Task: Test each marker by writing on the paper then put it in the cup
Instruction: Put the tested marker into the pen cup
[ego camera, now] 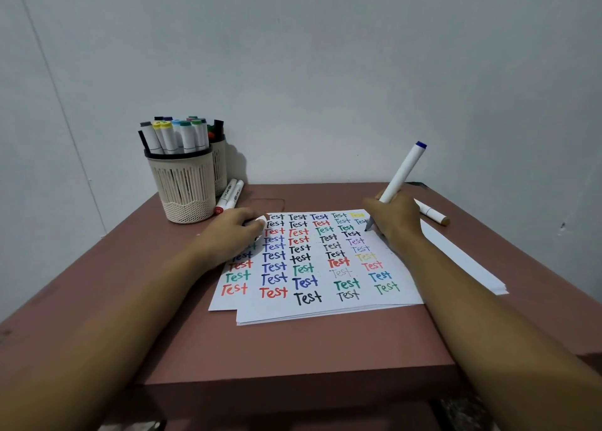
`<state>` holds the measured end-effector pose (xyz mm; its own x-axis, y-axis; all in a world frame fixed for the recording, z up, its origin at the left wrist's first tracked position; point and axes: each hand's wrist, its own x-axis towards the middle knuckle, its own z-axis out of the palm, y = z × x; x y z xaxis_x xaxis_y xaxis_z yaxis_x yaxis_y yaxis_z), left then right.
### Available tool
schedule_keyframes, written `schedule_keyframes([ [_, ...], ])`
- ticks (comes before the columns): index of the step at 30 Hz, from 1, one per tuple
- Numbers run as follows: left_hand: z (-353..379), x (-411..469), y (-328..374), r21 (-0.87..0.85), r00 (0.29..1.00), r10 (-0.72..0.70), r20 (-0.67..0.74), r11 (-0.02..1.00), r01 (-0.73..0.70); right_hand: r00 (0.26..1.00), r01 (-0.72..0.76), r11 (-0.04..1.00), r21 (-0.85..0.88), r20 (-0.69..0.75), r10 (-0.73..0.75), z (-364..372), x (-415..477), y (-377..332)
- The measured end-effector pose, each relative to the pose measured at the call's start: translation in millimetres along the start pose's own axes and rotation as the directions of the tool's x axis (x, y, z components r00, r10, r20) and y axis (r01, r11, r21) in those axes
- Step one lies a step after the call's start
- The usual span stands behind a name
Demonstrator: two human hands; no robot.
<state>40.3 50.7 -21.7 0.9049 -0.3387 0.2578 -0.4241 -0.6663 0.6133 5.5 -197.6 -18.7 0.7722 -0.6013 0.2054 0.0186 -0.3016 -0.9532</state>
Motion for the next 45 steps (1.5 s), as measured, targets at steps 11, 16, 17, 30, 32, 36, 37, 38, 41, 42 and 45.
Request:
schedule_keyframes([
  [11,0.1,-0.2,0.4,-0.001,1.000,0.014,0.011,1.000,-0.014,0.999,0.014,1.000,0.005,-0.045,-0.014,0.2,-2.0,-0.1],
  [16,-0.2,0.4,-0.7,-0.002,1.000,0.025,0.010,1.000,-0.025,1.000,-0.004,1.000,0.030,-0.030,0.005,-0.9,-0.3,0.2],
  [17,0.0,0.3,-0.8,-0.001,1.000,0.024,0.012,1.000,-0.024,1.000,-0.008,1.000,0.028,-0.028,0.008,-0.5,0.1,0.5],
  [30,1.5,3.0,-3.6,0.002,1.000,0.026,0.000,1.000,-0.026,0.996,-0.008,1.000,-0.019,-0.091,0.007,0.2,3.0,2.0],
  [32,1.3,3.2,-4.2,0.001,1.000,0.025,0.002,1.000,-0.025,0.995,-0.015,1.000,-0.016,-0.094,0.013,0.1,3.7,2.4],
  [36,1.2,3.1,-4.1,0.012,1.000,0.019,0.001,1.000,-0.019,0.993,-0.006,0.999,-0.041,-0.120,0.001,0.6,3.7,2.1],
  [37,1.3,3.2,-4.2,0.012,1.000,0.018,0.000,1.000,-0.018,0.994,-0.004,0.999,-0.043,-0.111,-0.001,0.7,3.4,2.3],
  [38,1.3,3.1,-3.9,0.011,1.000,0.018,-0.002,1.000,-0.018,0.995,-0.003,0.999,-0.037,-0.100,-0.001,0.5,3.5,2.4],
  [41,1.3,2.6,-3.1,0.010,1.000,0.019,-0.002,1.000,-0.019,0.994,-0.006,1.000,-0.002,-0.109,0.006,0.0,4.4,3.8],
  [42,1.4,2.5,-2.9,0.010,1.000,0.019,-0.002,1.000,-0.019,0.992,-0.003,1.000,0.003,-0.130,0.003,-0.2,4.6,3.9],
  [45,1.4,2.5,-2.6,0.012,1.000,0.019,0.002,1.000,-0.019,0.986,0.014,1.000,-0.005,-0.167,-0.015,0.9,5.4,4.5],
])
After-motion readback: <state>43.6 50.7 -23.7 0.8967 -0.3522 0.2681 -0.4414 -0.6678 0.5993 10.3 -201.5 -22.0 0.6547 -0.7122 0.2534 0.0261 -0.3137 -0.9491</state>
